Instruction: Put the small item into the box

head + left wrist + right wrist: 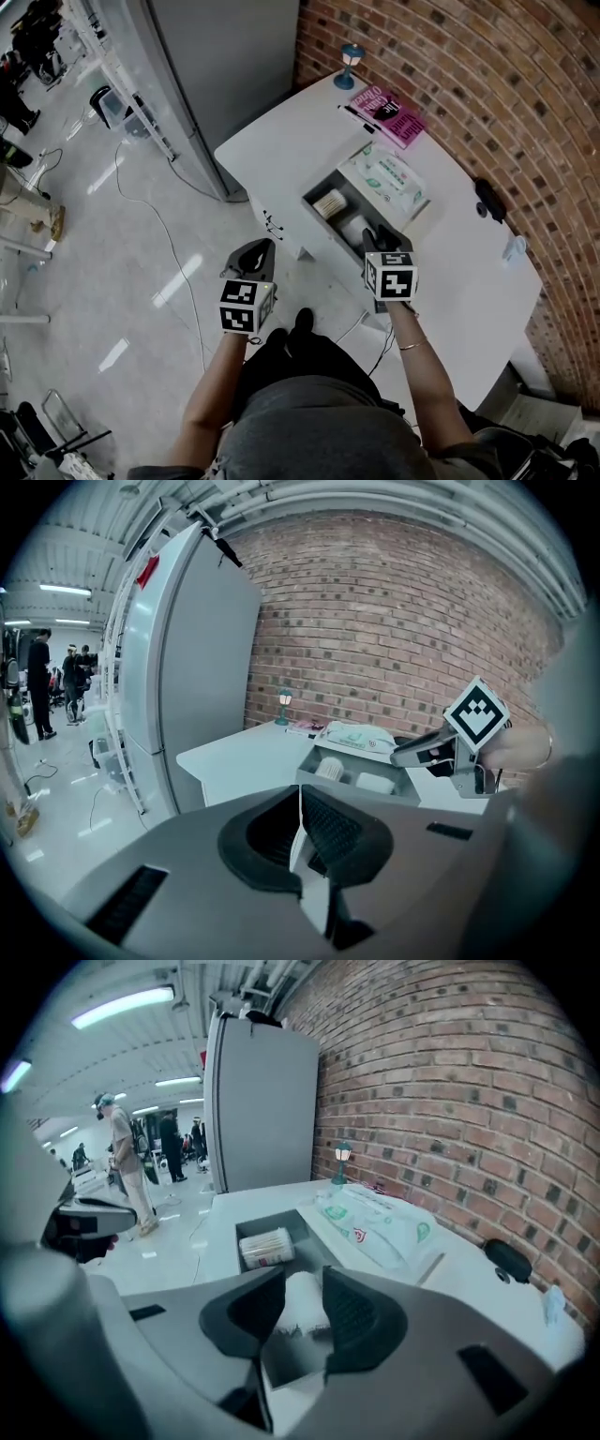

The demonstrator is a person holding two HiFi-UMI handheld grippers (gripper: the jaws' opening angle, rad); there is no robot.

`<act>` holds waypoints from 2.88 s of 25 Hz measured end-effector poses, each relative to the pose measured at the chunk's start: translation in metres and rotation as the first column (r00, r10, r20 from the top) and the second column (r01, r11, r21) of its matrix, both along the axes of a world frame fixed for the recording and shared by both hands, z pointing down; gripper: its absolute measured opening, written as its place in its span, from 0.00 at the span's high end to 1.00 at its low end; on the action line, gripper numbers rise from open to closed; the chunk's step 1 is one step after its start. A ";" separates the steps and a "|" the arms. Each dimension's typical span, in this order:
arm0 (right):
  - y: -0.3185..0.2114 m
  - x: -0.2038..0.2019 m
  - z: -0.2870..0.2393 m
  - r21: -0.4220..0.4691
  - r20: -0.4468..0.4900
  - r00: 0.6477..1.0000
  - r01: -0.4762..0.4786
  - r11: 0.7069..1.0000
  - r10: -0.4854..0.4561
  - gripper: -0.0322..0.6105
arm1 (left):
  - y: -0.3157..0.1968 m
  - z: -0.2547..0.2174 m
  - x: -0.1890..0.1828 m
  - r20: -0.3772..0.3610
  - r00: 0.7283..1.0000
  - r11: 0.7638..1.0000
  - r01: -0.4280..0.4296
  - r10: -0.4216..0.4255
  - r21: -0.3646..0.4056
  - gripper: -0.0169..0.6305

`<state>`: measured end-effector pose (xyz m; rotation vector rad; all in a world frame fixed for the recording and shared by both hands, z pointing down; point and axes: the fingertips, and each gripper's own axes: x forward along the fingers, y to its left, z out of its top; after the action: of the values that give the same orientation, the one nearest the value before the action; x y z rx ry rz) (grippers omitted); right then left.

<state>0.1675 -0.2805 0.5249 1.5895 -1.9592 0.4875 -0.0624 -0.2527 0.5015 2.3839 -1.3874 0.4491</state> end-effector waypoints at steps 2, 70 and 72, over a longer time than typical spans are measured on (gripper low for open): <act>0.006 0.002 -0.007 0.017 0.050 0.998 -0.030 0.999 0.029 0.76 | 0.001 -0.001 0.004 0.001 1.000 1.000 -0.016 0.016 0.004 0.93; 0.156 0.012 -0.050 0.200 0.341 0.911 -0.309 0.930 0.230 0.95 | 0.037 -0.031 0.067 0.007 0.957 0.952 -0.291 0.291 0.096 0.93; 0.156 0.012 -0.049 0.197 0.341 0.912 -0.308 0.931 0.229 0.95 | 0.037 -0.030 0.067 0.007 0.957 0.953 -0.289 0.290 0.094 0.93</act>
<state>0.1796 -0.1249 0.4762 2.0691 -2.1030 0.6615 0.0044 -0.2159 0.4712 2.6772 -1.0786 0.4584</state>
